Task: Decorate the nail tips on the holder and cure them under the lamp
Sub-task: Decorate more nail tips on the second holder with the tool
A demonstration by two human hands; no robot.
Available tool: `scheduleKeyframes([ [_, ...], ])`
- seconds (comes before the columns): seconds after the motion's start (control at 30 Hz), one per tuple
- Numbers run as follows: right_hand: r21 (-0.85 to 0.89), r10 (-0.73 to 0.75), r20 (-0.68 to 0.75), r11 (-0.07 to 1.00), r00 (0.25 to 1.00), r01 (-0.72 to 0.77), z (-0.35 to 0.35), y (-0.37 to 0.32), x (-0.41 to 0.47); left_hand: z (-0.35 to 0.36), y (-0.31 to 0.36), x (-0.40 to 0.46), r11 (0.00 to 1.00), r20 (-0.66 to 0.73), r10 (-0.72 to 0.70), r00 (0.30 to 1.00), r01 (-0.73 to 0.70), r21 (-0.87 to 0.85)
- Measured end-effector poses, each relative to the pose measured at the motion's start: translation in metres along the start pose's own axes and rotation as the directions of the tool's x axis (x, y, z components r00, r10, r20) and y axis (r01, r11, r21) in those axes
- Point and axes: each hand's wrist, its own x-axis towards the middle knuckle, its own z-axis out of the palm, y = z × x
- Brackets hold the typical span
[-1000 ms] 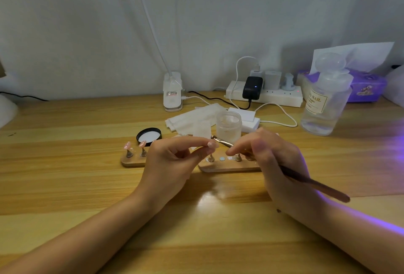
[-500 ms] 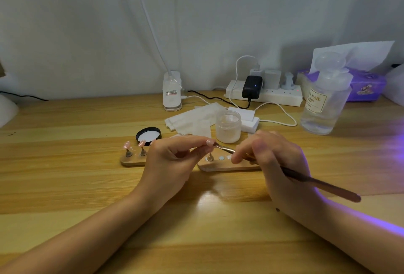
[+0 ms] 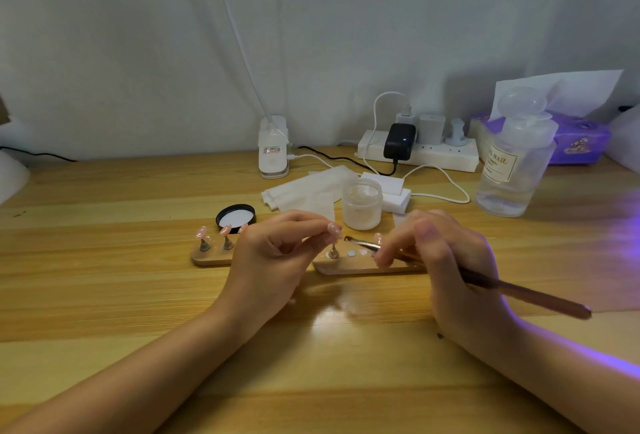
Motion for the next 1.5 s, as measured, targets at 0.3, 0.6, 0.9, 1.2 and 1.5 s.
scheduleKeyframes([
  [0.3,-0.011,-0.032,0.029,0.999,0.999,0.033,0.0018,0.0042,-0.0028,0.0017,0.0012,-0.0001,1.000,-0.020,0.010,1.000,-0.010,0.004],
  [0.6,-0.112,-0.075,0.071,0.990,0.995,0.083,0.0020,0.0038,-0.0007,0.0022,0.0011,-0.0004,1.000,-0.014,0.006,1.000,-0.006,-0.007],
  [0.9,-0.138,-0.080,0.065,0.987,0.995,0.088,0.0030,0.0031,0.0006,0.0021,0.0038,-0.0010,0.998,0.000,-0.054,0.999,0.054,-0.026],
  [1.2,-0.082,-0.040,0.024,0.996,0.999,0.042,0.0018,0.0023,0.0002,0.0001,0.0072,-0.0008,0.996,0.007,-0.091,0.996,0.091,0.018],
  [1.5,-0.067,-0.045,0.020,0.997,0.999,0.047,0.0009,0.0027,-0.0022,0.0007,0.0071,-0.0013,0.992,-0.009,-0.127,0.992,0.127,-0.004],
])
